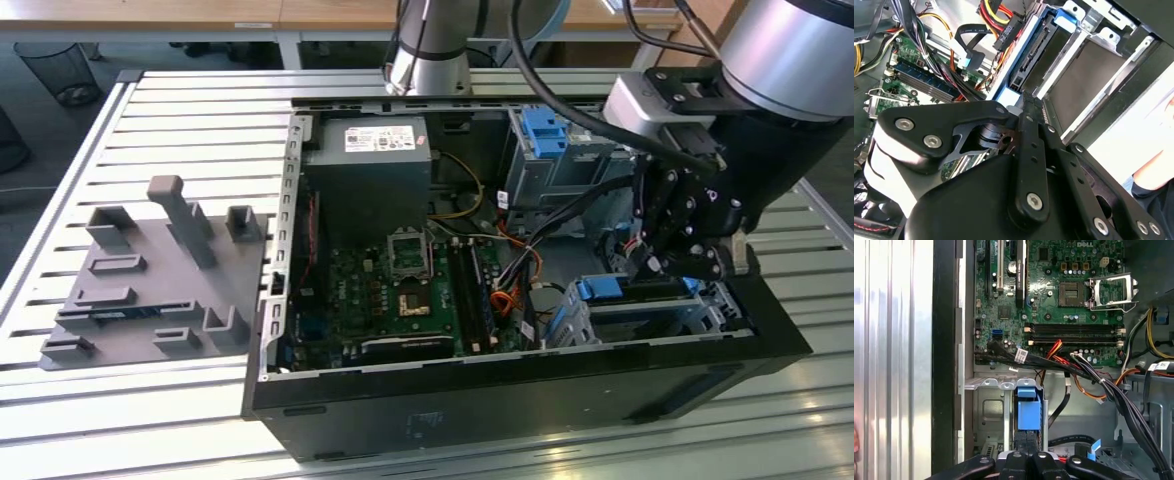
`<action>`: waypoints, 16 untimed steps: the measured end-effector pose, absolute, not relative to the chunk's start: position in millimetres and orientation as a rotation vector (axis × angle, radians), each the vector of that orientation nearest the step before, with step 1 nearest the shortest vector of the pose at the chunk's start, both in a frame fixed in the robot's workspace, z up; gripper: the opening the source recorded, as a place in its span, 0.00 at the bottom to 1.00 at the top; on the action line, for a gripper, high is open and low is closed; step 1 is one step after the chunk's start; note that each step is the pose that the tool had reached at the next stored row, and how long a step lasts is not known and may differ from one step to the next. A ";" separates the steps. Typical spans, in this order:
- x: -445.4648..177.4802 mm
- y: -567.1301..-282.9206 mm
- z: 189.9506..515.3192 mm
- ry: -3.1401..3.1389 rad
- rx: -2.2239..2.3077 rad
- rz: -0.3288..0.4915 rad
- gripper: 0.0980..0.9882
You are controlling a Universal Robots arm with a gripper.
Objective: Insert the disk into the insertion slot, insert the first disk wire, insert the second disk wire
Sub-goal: 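Insert the first disk wire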
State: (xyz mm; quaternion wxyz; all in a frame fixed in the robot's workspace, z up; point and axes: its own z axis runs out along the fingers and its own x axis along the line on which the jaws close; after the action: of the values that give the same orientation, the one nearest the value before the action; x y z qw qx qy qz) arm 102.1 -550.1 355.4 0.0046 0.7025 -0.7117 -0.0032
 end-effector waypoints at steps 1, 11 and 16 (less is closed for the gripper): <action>102.1 -550.1 357.2 -2.229 2.200 -0.010 0.01; 109.1 -549.9 363.0 -2.229 2.200 -0.010 0.01; 118.5 -546.3 362.7 -2.229 2.201 -0.010 0.01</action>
State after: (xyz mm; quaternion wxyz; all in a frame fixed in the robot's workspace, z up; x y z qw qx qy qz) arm 118.5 -546.3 362.7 0.0046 0.7025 -0.7117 -0.0033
